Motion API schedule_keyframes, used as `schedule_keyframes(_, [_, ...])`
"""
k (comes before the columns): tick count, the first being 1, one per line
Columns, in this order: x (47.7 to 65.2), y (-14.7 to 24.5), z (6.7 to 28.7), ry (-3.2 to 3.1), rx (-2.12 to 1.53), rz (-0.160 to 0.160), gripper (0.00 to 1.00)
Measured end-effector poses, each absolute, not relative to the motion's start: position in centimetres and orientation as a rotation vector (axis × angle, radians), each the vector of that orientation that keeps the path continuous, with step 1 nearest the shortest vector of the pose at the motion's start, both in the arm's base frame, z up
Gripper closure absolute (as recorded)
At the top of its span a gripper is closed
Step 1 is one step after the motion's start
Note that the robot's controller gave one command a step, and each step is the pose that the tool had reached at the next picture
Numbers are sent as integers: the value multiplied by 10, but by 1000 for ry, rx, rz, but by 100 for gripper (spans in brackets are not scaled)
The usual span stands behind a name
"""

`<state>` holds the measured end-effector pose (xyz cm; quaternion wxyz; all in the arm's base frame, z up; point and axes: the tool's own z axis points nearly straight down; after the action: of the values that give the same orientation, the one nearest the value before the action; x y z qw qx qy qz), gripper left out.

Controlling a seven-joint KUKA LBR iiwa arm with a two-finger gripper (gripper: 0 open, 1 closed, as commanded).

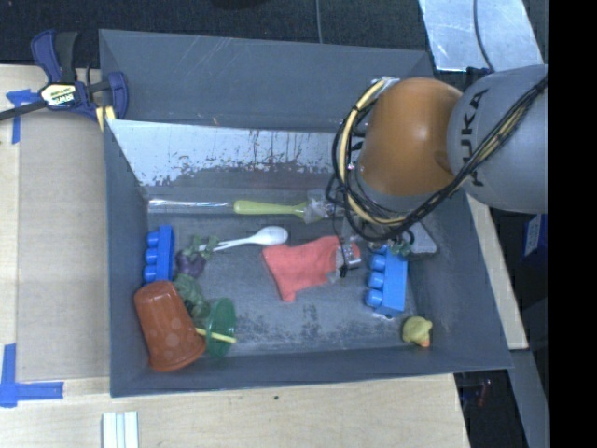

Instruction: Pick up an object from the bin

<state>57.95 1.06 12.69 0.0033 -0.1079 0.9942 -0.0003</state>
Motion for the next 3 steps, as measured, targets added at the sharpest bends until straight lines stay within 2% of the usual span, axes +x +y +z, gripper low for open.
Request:
schedule_keyframes(1, [587,7,76,3100,-448,-4,0])
schedule_keyframes(2, [590,7,59,3091,-444,-4,100])
schedule_keyframes(3, [590,7,62,3093,-441,-4,100])
